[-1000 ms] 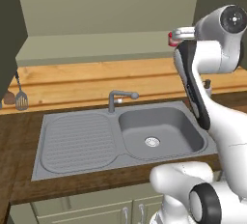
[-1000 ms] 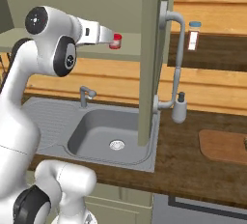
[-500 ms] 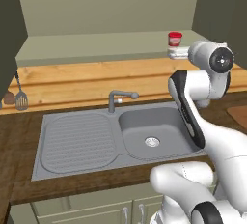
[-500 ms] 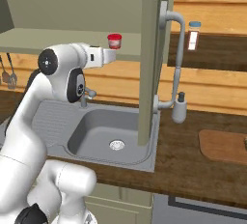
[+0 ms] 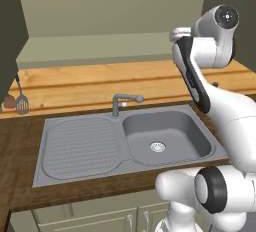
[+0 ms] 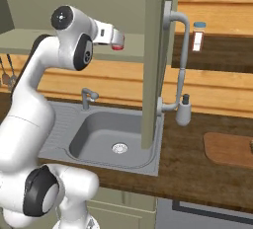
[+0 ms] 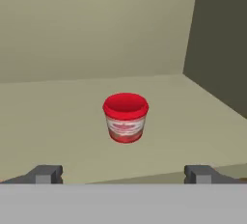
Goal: From the different types of pastries on the counter, select a croissant and place it on the cutting board. Then retrieve a jar of jam from the cabinet and place it alongside the croissant on the cutting board.
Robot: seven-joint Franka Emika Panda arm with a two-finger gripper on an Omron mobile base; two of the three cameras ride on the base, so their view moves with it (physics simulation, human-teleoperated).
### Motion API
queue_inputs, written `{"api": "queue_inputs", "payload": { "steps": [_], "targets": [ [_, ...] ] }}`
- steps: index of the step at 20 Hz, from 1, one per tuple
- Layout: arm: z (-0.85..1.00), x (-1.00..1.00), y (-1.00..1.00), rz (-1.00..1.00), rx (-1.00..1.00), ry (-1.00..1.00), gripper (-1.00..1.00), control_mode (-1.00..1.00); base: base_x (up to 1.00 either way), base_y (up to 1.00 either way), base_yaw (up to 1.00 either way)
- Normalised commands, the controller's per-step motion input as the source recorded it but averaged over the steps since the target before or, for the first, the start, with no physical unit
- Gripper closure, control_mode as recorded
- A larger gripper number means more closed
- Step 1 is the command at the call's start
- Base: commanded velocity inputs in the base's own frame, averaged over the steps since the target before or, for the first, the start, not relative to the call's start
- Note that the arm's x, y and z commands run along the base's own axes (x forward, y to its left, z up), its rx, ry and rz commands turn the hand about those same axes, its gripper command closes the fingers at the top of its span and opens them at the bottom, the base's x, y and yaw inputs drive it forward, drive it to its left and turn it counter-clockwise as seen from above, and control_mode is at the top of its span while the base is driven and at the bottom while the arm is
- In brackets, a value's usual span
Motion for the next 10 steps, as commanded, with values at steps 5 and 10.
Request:
{"api": "queue_inputs", "payload": {
  "steps": [5,10],
  "targets": [
    [-0.14,0.05,0.0,0.01,0.0,0.03,-1.0,-1.0,0.0,0.0,0.0],
    [-0.51,0.0,0.0,0.01,-0.06,-0.03,-1.0,-1.0,0.0,0.0,0.0]
  ]
}}
